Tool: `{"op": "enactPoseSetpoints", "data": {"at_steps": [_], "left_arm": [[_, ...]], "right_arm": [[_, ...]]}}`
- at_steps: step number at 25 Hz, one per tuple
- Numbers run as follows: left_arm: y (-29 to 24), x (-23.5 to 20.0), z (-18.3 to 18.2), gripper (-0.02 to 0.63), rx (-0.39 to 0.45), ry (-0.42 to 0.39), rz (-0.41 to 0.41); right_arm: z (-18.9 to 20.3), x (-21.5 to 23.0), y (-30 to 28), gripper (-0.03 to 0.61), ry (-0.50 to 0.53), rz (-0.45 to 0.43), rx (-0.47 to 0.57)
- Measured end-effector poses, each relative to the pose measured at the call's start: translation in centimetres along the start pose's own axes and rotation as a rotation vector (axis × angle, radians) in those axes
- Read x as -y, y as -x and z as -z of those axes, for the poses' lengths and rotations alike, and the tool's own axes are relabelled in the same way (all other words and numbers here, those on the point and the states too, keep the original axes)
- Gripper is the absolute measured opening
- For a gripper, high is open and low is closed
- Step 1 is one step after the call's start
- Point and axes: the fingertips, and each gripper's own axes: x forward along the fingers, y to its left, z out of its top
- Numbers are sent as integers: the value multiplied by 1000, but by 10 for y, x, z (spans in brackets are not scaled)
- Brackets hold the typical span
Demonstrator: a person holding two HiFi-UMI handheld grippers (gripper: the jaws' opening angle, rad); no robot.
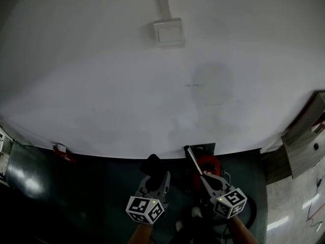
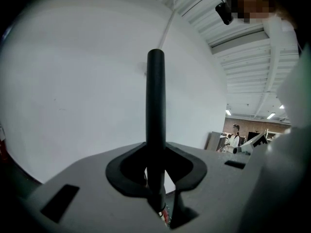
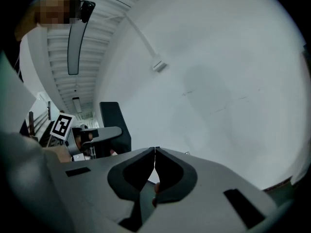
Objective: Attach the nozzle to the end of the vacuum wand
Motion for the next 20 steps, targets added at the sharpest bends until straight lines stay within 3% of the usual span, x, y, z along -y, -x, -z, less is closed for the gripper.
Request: {"op": "enactPoseSetpoints", "data": {"at_steps": [4, 14, 20], "left_arm": [[-19, -11, -3, 84, 11, 1, -20], [-69, -28, -3, 84, 20, -14, -54], [-95, -41, -1, 84, 27, -16, -78]], "right_arm": [[-7, 14, -16, 18, -8, -17, -2], [19, 63, -58, 20, 114, -43, -87], [33, 86, -89, 21, 117, -73, -123]]}}
